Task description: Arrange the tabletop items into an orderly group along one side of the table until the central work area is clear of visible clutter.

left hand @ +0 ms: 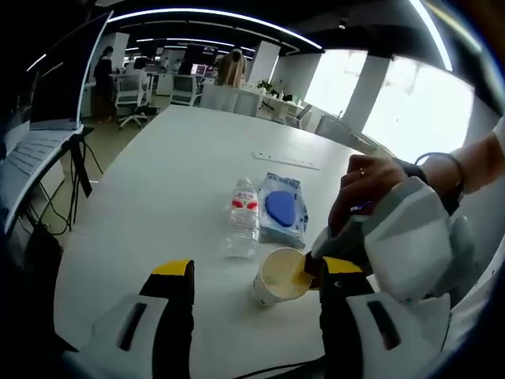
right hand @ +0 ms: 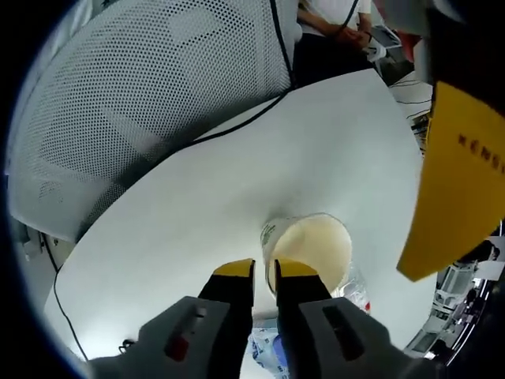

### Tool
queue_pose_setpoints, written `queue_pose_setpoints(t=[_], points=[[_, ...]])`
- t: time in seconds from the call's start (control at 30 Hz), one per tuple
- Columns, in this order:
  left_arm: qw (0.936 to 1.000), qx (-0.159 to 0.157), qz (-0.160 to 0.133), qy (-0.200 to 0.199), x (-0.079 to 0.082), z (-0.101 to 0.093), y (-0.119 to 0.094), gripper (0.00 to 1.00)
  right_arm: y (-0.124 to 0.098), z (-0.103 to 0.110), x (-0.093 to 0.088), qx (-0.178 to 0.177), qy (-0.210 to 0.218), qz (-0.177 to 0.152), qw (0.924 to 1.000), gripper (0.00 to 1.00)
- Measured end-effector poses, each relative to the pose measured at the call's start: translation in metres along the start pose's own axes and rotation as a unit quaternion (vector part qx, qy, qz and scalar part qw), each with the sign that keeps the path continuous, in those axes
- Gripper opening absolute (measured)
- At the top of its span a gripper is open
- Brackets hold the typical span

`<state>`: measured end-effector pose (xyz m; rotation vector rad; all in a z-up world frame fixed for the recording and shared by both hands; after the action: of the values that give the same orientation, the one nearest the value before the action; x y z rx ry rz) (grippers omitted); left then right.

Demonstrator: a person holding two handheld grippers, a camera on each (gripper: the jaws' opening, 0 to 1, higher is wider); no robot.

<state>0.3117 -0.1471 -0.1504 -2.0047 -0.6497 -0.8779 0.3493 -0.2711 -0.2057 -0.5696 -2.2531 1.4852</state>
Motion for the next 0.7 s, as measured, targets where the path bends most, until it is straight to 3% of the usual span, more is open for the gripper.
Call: queue_pose_setpoints(t=[0.2,0.4,0.7], points=[[1.0,0.001,0.0,0.002,0.002,0.0,0.0,0.65,-0.005,0.0,0.002,-0.01,0.001,-0.009,0.9999,0.15],[1.0,0.0,0.0,0.004,0.004,-0.002,0.0,0.65,-0.013,-0.004,0.003,-0.022,0.033,-0.028,0.9988,0.23],[0.9999,-0.001,0.001,0.011,0.008,-0.005,0.001,0.65,-0.027,-0.008,-0.003,-0.047,0.125,-0.065,0.9889,0.3]])
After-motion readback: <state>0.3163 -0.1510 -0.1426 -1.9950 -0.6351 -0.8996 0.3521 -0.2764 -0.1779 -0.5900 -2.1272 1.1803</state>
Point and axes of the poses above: the point that each gripper's makers call its tool centre point, and the gripper's own axes: y roughly forward along the fingers, z roughly to its left, x roughly out of its top, the point moved 8 cm from there along -y, roughly backward along the fingers, and after that the axes turned 12 degrees about -x, right-handed, at the moved point
